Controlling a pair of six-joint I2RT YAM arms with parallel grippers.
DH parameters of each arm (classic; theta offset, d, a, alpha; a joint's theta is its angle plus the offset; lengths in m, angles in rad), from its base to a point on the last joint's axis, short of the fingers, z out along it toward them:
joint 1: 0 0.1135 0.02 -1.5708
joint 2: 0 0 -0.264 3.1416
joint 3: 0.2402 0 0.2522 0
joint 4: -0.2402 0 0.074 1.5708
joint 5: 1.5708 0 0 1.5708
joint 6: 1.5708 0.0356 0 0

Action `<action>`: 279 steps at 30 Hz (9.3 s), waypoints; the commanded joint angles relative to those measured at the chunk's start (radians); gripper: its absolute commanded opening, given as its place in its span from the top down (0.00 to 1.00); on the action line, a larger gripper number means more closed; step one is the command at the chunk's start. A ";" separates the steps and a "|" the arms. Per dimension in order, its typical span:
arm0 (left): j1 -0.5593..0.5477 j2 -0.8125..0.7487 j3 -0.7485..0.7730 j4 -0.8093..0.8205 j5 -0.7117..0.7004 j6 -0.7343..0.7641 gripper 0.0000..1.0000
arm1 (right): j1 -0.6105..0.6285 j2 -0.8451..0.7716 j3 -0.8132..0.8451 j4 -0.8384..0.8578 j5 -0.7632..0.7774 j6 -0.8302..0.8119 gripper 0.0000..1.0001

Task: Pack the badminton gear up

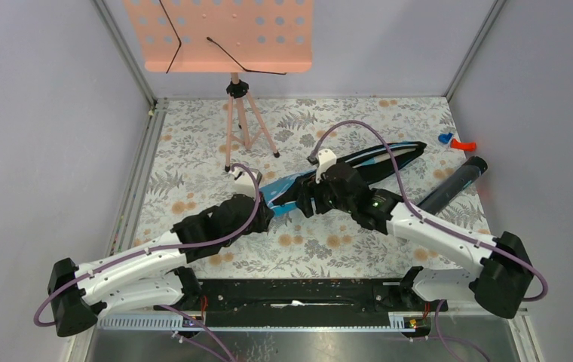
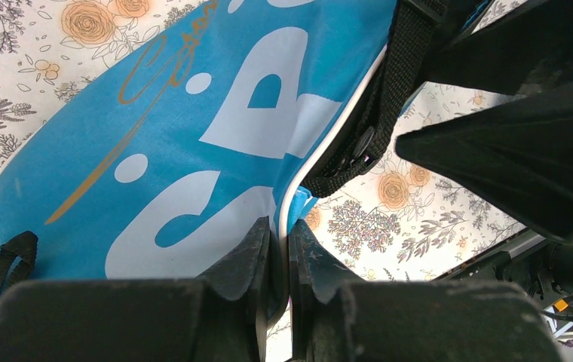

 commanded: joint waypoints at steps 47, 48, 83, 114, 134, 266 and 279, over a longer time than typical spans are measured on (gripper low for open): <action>-0.003 -0.001 0.040 0.073 0.048 -0.036 1.00 | 0.167 0.195 0.201 -0.022 0.067 -0.058 0.65; -0.003 -0.005 0.039 0.073 0.046 -0.037 1.00 | 0.167 0.197 0.206 -0.026 0.072 -0.059 0.66; -0.003 0.004 0.032 0.078 0.093 -0.017 1.00 | 0.172 0.290 0.320 -0.085 0.104 -0.072 0.56; -0.003 -0.079 0.006 0.007 -0.092 0.041 1.00 | 0.151 0.196 0.285 -0.263 0.313 -0.239 1.00; -0.003 -0.084 -0.118 0.192 0.155 0.146 1.00 | 0.144 0.206 0.216 0.016 0.044 -0.133 0.51; -0.003 -0.277 -0.088 0.020 -0.191 0.163 1.00 | 0.094 0.280 0.237 -0.366 0.452 -0.331 1.00; -0.003 -0.325 -0.134 0.068 -0.134 0.277 1.00 | 0.047 0.291 0.270 -0.570 0.321 -0.599 1.00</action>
